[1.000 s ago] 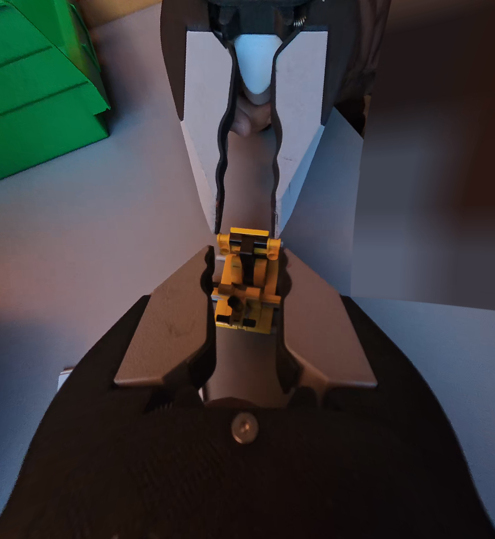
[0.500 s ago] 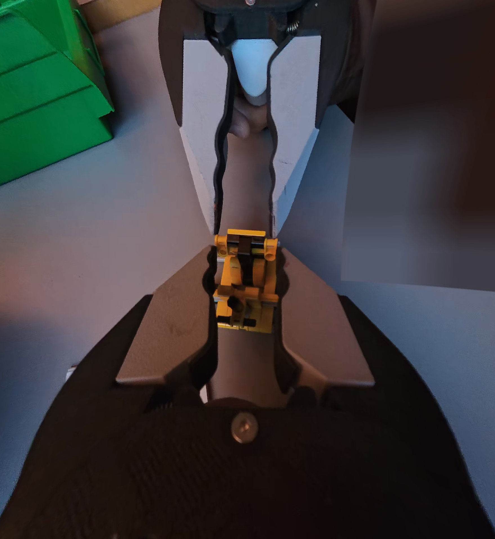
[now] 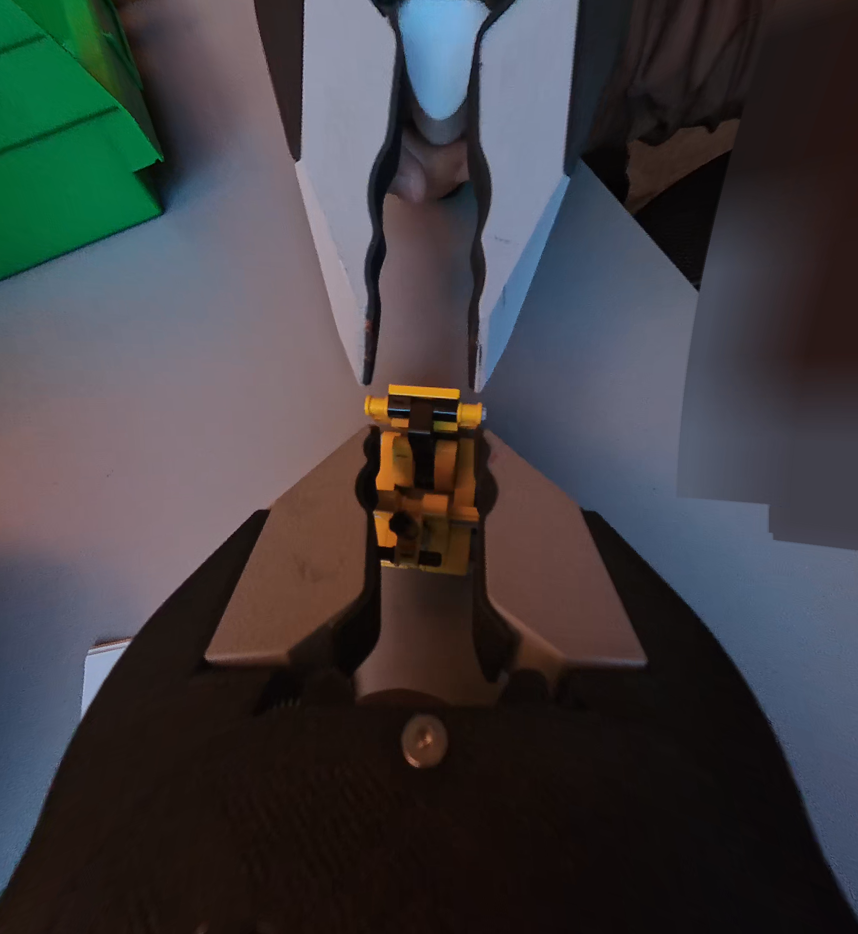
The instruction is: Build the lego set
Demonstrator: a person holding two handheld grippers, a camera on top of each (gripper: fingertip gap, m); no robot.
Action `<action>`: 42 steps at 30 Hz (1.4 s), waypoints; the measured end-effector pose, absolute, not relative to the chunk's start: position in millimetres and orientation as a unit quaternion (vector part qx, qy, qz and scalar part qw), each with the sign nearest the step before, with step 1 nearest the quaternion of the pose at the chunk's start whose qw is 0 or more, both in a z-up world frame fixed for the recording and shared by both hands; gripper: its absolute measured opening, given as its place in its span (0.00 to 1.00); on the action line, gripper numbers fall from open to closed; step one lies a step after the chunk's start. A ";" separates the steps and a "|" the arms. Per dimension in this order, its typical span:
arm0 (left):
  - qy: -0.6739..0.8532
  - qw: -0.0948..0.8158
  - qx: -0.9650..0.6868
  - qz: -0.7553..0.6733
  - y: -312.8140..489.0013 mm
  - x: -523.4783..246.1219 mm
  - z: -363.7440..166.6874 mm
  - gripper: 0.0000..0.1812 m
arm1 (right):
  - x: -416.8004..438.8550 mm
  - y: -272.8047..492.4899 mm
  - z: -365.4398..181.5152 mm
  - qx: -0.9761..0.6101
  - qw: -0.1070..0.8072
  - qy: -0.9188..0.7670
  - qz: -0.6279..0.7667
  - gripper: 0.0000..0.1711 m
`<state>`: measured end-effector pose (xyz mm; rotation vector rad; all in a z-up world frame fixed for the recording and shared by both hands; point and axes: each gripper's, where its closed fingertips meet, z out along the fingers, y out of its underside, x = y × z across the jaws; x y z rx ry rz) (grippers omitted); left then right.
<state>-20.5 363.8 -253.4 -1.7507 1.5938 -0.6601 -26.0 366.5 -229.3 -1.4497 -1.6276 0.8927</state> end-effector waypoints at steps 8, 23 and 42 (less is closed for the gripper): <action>0.601 0.338 -0.666 -0.283 361.4 -18.0 -246.9 0.17 | -23.9 362.6 -244.6 -0.591 0.317 -0.652 0.355 0.25; 0.609 0.349 -0.653 -0.285 360.8 -19.6 -241.6 0.19 | -27.0 365.4 -243.1 -0.587 0.331 -0.652 0.347 0.22; 0.605 0.341 -0.653 -0.302 359.5 -20.5 -240.0 0.16 | -26.8 363.6 -244.1 -0.583 0.333 -0.659 0.340 0.21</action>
